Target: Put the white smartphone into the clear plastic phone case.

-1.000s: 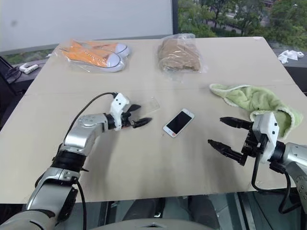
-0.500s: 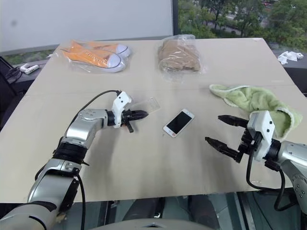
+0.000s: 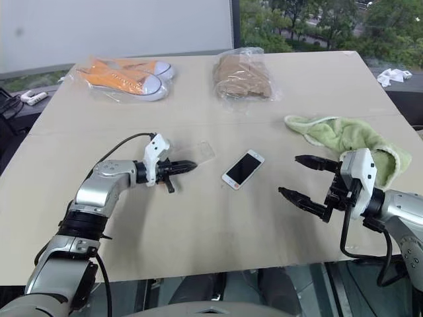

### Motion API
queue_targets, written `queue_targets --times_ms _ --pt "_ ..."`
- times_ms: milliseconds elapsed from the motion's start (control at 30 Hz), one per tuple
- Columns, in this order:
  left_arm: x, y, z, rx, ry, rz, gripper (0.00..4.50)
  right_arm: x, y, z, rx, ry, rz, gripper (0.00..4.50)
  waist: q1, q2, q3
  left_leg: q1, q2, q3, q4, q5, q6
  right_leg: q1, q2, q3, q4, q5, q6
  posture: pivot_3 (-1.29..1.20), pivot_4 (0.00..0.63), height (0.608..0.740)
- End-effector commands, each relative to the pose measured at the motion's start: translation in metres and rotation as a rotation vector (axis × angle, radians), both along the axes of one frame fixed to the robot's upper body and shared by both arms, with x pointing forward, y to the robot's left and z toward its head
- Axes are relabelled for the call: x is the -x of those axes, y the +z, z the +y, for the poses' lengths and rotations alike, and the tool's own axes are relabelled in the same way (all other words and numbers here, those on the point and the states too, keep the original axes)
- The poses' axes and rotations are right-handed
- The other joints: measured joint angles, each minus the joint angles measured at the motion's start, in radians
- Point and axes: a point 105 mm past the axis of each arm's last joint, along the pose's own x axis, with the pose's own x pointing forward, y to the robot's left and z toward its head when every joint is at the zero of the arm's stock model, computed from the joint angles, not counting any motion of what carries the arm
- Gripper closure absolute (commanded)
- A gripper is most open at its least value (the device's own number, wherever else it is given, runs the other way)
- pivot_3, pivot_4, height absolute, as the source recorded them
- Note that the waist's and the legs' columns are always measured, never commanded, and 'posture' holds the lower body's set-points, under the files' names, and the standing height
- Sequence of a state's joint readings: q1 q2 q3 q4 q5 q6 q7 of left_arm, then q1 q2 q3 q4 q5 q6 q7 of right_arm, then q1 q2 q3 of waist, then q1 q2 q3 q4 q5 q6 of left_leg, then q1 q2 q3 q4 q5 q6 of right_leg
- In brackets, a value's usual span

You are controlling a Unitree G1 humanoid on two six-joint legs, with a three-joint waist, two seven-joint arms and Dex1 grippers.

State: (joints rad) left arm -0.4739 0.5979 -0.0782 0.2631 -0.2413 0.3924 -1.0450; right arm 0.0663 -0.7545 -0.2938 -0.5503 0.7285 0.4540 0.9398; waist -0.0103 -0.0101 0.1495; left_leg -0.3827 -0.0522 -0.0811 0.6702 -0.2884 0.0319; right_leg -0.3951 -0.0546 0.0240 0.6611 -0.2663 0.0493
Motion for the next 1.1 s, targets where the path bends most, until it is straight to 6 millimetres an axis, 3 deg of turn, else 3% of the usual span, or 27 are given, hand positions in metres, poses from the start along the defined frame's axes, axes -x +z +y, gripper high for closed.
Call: queue_targets --times_ms 33,233,400,533,700,967,1100 --pt "0.017 0.006 -0.004 0.029 -0.089 0.02 4.45 0.004 0.01 0.004 -0.006 0.031 -0.05 0.0 -0.002 0.0 0.0 0.0 0.0 0.0 0.0 0.0 0.0 0.0 0.0 0.0 0.0 0.0 0.0 0.0 0.15 0.74" --pt "0.066 0.022 -0.02 0.091 -0.294 0.069 4.45 0.006 0.009 0.001 -0.005 0.03 -0.042 0.0 0.0 0.0 0.0 -0.001 0.0 0.0 0.0 0.0 0.0 -0.001 0.0 0.0 0.0 0.0 0.0 0.0 0.15 0.74" --pt "0.1 0.014 -0.035 0.064 -0.433 0.126 4.45 0.011 0.002 0.001 0.01 0.053 -0.01 0.0 0.004 0.0 0.0 -0.001 0.001 0.0 -0.001 0.0 0.0 0.0 -0.001 0.0 -0.001 0.0 0.0 0.0 0.15 0.74" --pt "0.103 0.004 -0.045 0.025 -0.44 0.118 4.45 0.021 -0.009 0.001 0.064 0.103 0.033 0.0 0.014 0.0 0.001 -0.001 0.001 0.0 -0.001 -0.001 0.001 0.0 -0.001 0.0 -0.001 0.0 0.0 0.0 0.15 0.74" --pt "0.102 -0.005 -0.043 -0.054 -0.446 0.094 4.45 0.032 -0.013 0.002 0.096 0.169 0.059 0.0 0.021 0.0 0.001 0.0 0.001 0.0 -0.001 -0.001 0.001 0.0 0.0 0.0 -0.001 0.0 0.0 0.0 0.15 0.74" --pt "0.097 -0.006 -0.045 -0.076 -0.442 0.022 4.45 0.038 -0.016 0.004 0.129 0.236 0.05 0.0 0.024 0.0 0.001 -0.001 0.001 0.0 0.0 -0.001 0.001 0.0 0.0 -0.001 -0.001 0.0 0.0 0.0 0.15 0.74" --pt "0.099 -0.007 -0.046 -0.076 -0.444 0.029 3.19 0.038 -0.015 0.005 0.119 0.252 0.035 0.0 0.024 0.0 0.001 -0.001 0.001 0.0 0.0 -0.001 0.001 0.0 0.0 -0.001 -0.001 0.0 0.0 0.0 0.15 0.74"
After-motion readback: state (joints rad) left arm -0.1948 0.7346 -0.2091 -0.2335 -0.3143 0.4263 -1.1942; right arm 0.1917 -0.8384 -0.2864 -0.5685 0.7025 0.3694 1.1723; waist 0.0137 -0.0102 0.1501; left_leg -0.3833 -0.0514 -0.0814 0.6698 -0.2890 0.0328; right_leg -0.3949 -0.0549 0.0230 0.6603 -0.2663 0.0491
